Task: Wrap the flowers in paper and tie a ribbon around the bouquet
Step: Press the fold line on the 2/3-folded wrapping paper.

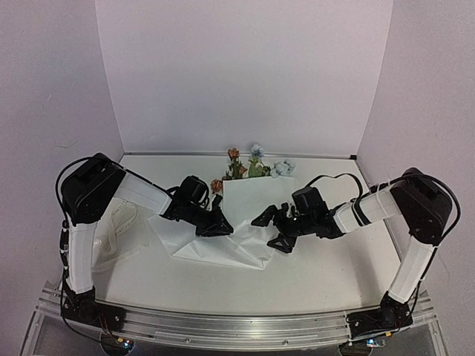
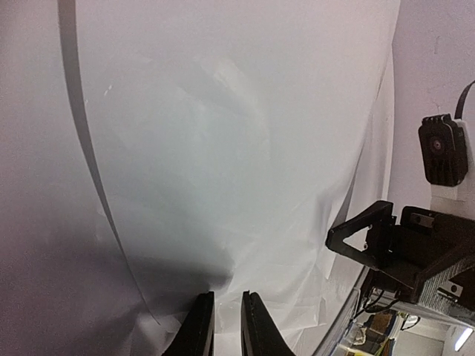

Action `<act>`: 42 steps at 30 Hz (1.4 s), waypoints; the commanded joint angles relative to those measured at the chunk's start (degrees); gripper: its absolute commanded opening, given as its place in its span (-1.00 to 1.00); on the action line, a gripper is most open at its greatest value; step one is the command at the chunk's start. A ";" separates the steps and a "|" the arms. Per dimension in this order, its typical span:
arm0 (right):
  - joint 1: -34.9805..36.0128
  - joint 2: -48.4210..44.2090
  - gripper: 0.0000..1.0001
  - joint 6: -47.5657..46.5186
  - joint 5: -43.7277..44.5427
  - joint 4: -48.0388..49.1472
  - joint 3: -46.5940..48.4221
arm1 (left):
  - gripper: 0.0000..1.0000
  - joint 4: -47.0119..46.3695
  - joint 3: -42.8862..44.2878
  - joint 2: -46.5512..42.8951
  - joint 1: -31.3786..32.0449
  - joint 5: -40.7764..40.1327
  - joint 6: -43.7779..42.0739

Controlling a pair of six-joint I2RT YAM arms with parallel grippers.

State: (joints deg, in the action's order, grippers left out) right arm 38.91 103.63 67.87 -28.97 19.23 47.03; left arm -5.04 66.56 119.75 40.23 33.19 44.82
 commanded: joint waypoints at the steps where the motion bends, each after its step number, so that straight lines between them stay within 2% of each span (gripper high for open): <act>1: -2.62 1.81 0.97 2.66 2.53 4.62 -1.23 | -0.70 4.66 1.49 2.37 0.11 -2.80 -1.88; 18: -14.95 11.96 0.97 9.90 1.24 8.78 8.48 | -0.73 8.87 1.70 1.97 0.05 -3.77 -4.34; 29: -23.73 20.37 0.97 13.31 -0.34 7.86 19.82 | -0.74 10.27 1.84 1.13 0.02 -4.24 -5.10; 36: -28.70 25.77 0.97 13.45 -2.33 3.13 29.75 | -0.74 11.08 2.33 0.72 0.03 -4.61 -5.21; 42: -30.54 26.53 0.97 9.09 -5.04 -7.89 39.34 | -0.76 11.73 3.08 0.42 0.09 -5.26 -4.95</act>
State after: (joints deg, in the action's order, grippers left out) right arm 9.46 129.71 80.78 -33.39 20.99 80.64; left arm -0.12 69.12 120.18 40.46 31.94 40.47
